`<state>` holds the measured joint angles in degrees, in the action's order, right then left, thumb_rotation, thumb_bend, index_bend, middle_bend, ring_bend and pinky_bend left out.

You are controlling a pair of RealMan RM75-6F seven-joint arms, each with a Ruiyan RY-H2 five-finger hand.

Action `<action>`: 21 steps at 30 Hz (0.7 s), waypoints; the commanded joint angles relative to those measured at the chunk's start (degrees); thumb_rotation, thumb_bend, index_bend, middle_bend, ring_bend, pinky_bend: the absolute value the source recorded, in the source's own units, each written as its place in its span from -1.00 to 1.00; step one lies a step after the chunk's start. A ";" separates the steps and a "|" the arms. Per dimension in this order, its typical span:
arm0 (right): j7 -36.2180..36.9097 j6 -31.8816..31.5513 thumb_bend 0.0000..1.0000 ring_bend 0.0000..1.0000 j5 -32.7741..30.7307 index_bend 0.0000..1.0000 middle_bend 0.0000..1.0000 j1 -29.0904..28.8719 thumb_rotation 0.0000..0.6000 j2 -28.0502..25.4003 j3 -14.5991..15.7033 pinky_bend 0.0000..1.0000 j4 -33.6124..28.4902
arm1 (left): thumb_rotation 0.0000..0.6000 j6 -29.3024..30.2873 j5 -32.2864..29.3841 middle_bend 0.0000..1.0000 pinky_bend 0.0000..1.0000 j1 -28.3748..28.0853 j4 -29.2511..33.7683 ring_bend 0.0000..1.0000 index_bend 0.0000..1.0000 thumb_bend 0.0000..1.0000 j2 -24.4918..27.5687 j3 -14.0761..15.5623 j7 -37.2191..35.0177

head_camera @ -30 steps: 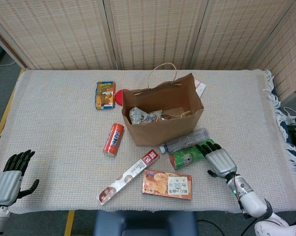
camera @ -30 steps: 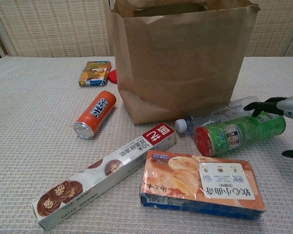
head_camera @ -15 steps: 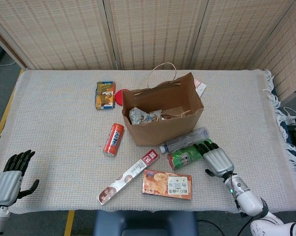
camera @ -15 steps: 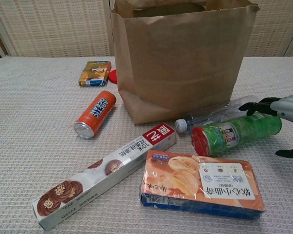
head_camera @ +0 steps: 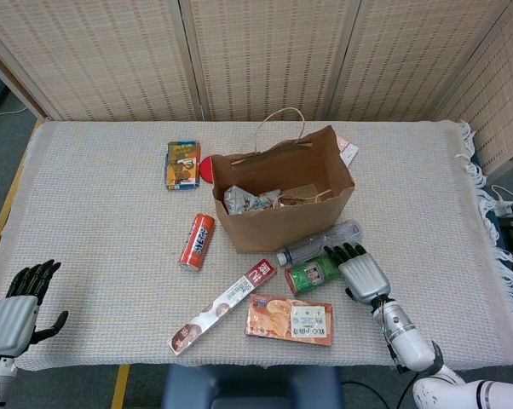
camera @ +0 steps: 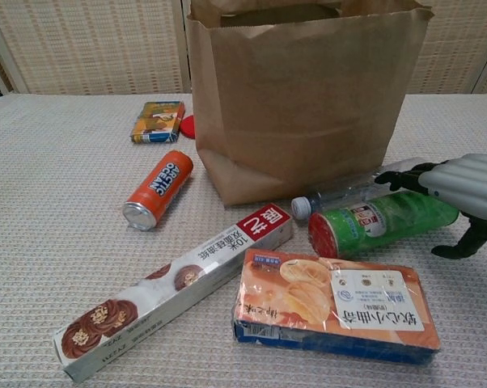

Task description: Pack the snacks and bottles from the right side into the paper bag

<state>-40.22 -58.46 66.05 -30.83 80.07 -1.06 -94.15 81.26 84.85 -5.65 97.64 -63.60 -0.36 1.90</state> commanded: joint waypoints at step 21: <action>-7.69 -3.05 -0.69 -0.58 -0.83 -0.69 -0.34 0.85 1.00 4.79 1.68 -0.21 3.77 | 1.00 -0.41 -0.16 -1.00 -0.96 -0.04 0.47 -1.00 -1.00 -0.33 0.33 0.20 -0.10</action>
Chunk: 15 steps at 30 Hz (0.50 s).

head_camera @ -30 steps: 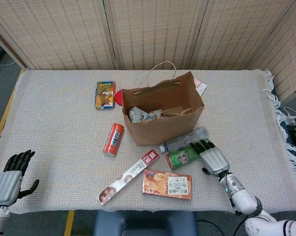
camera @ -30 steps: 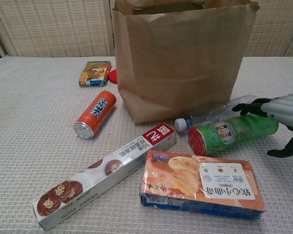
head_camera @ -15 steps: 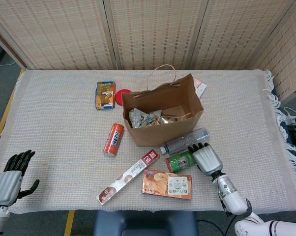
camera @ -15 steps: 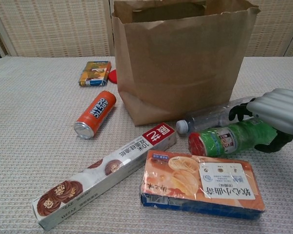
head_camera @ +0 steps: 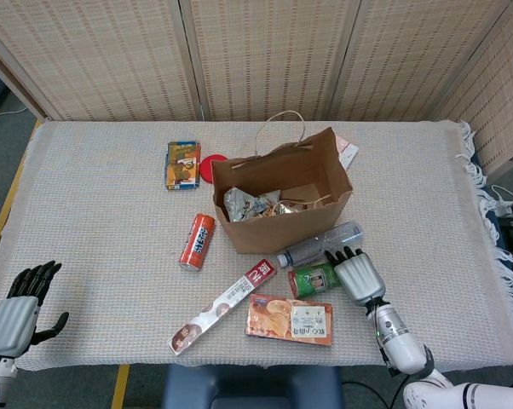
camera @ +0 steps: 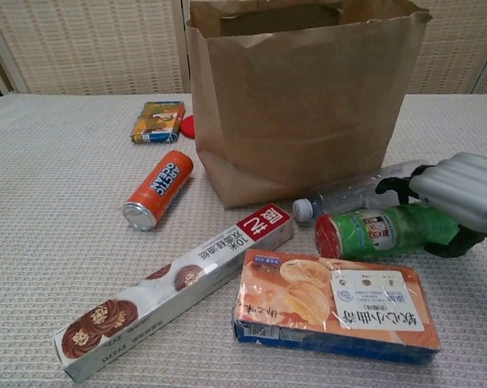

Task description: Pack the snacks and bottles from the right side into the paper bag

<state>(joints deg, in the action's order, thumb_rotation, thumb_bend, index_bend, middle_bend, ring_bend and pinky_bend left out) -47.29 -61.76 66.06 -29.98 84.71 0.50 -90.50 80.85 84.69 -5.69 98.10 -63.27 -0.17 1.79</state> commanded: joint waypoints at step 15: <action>-5.44 0.65 -0.57 -0.27 -6.04 -0.37 -0.26 -0.69 1.00 1.26 0.85 0.03 -0.32 | 1.00 -0.05 -0.05 -1.00 -0.96 -0.01 0.07 -1.00 -1.00 -0.33 0.08 0.00 -0.15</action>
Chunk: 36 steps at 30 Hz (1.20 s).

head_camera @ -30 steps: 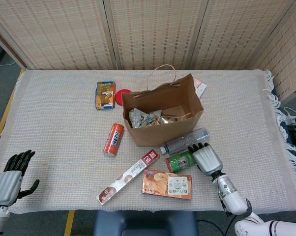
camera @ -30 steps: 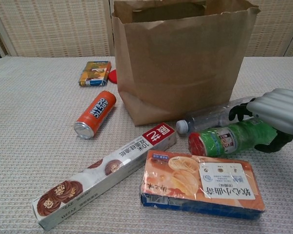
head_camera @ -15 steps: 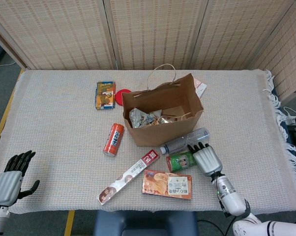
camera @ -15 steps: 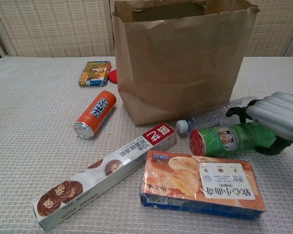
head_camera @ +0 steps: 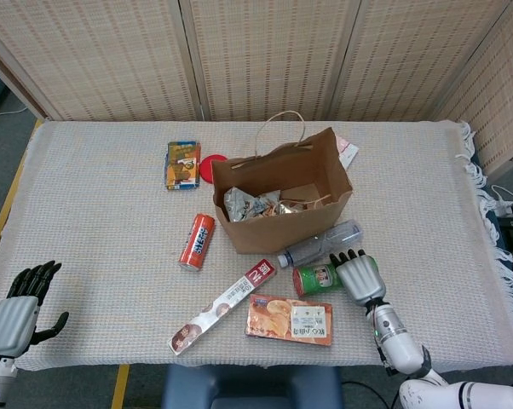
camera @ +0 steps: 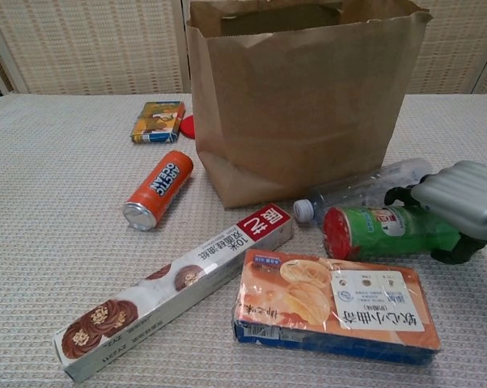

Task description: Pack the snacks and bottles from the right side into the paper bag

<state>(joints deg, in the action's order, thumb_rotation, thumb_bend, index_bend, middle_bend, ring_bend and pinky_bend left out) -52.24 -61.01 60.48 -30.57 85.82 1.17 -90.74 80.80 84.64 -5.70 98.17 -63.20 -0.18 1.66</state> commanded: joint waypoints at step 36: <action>18.66 -19.94 -0.05 0.29 9.14 0.17 0.17 -6.02 1.00 -22.56 -28.64 0.47 -34.78 | 1.00 -0.12 0.03 -1.00 -0.96 -0.09 0.17 -1.00 -1.00 -0.32 -0.09 0.07 0.46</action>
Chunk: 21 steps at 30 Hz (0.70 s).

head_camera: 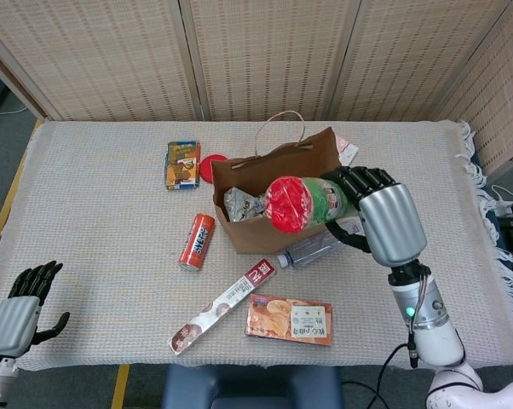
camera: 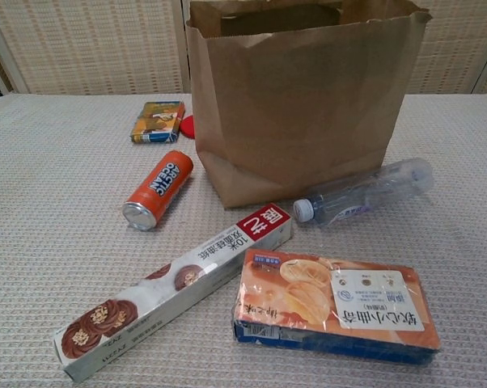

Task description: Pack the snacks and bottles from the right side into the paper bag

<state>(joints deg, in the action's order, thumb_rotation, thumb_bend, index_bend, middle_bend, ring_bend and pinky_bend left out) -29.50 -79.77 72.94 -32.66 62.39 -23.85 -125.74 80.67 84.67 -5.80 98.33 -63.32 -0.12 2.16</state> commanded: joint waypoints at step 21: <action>-19.36 2.90 -0.07 0.07 -18.23 -0.09 0.15 -17.33 1.00 23.77 2.92 0.32 27.05 | 1.00 -0.88 -0.04 -1.00 -0.96 -0.18 -0.04 -1.00 -1.00 -0.32 0.95 0.24 -2.46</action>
<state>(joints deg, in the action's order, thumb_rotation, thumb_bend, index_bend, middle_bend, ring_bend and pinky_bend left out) -48.21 -77.61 55.84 -49.33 85.03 -21.90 -99.50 79.80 84.62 -5.98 98.29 -62.39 0.12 -0.29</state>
